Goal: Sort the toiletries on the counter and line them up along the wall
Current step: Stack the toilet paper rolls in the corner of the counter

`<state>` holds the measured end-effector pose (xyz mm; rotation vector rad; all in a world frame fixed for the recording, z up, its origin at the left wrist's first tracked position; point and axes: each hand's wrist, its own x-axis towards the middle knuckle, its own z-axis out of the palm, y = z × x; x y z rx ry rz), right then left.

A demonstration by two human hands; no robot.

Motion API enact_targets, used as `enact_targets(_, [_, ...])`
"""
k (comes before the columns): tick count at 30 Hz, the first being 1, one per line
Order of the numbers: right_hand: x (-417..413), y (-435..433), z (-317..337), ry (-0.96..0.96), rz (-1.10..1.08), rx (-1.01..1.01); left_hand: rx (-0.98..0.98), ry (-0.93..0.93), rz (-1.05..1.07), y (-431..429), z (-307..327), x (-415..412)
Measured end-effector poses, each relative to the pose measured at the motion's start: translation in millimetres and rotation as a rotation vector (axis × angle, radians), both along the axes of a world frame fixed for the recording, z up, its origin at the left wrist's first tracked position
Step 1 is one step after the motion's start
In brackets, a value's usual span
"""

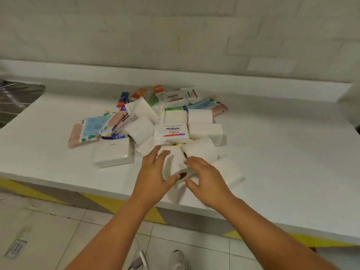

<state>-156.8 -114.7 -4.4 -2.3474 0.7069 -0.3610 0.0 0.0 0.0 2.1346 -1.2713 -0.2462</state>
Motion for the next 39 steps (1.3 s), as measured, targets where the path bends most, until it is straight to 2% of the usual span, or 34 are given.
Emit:
enact_targets(4, [13.2,11.2,-11.7,0.043,-0.045,-0.034,0.077,0.049,-0.032,-5.4,-20.5,17.9])
enact_targets(11, [25.1,12.5,-16.7,-0.024,-0.135,-0.070,0.061,0.021,-0.038,-11.2,-30.3,29.8])
enact_targets(15, [26.8,8.2,2.1,-0.109,-0.139,0.046,-0.004,0.203,-0.035,-13.2,-9.3,40.2])
enact_targets(23, [22.2,-9.3,57.6,-0.287,-0.156,0.322,-0.175,0.711,-0.012,-37.3,49.5,54.7])
enact_targets(27, [4.1,-23.0,77.1,-0.330,-0.116,0.320,-0.209,0.919,-0.045,-69.2,71.7,32.9])
enact_targets(35, [-71.6,-77.7,85.1,-0.461,-0.314,0.246,-0.030,1.028,-0.148,-155.6,85.4,-52.5])
enact_targets(39, [-126.7,-123.0,67.5,-0.467,-0.420,0.295,-0.036,1.049,-0.218,-204.1,82.2,-111.6])
